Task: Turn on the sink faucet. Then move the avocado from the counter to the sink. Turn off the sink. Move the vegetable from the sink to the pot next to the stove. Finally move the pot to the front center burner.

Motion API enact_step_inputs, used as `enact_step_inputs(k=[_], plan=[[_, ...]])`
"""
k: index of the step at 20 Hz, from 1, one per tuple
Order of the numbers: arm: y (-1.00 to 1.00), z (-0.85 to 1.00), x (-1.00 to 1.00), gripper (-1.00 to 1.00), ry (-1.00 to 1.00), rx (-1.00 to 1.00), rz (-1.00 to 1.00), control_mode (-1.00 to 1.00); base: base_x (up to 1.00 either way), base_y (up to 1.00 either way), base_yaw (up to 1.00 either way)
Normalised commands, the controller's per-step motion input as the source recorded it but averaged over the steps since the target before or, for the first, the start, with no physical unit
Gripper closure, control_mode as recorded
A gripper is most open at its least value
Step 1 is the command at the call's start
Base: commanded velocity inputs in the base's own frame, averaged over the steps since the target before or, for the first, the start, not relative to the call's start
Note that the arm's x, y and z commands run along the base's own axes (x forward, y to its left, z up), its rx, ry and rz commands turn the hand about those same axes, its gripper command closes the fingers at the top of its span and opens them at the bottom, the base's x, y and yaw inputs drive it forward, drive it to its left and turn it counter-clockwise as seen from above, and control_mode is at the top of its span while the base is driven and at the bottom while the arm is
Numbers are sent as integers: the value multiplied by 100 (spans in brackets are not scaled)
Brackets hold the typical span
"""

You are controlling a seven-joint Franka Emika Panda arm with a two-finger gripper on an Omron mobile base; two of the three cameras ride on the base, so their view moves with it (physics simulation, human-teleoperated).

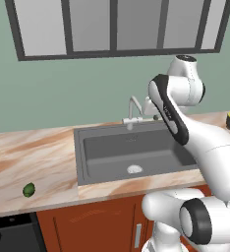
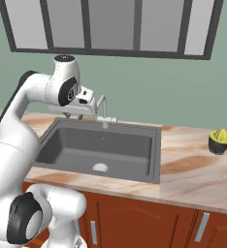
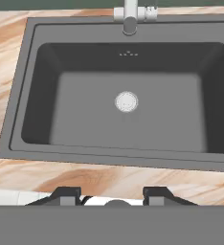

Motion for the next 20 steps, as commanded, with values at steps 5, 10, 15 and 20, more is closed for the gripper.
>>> enact_step_inputs(k=[5,10,15,20], plan=[[-4,0,-13,-100,-9,0,0,-100,0,0,0],[-57,-9,-45,-100,-25,4,4,-100,0,0,0],[-72,-8,-19,-100,-19,11,10,-100,0,0,0],[-59,-7,19,-100,-10,12,16,-100,0,0,0]])
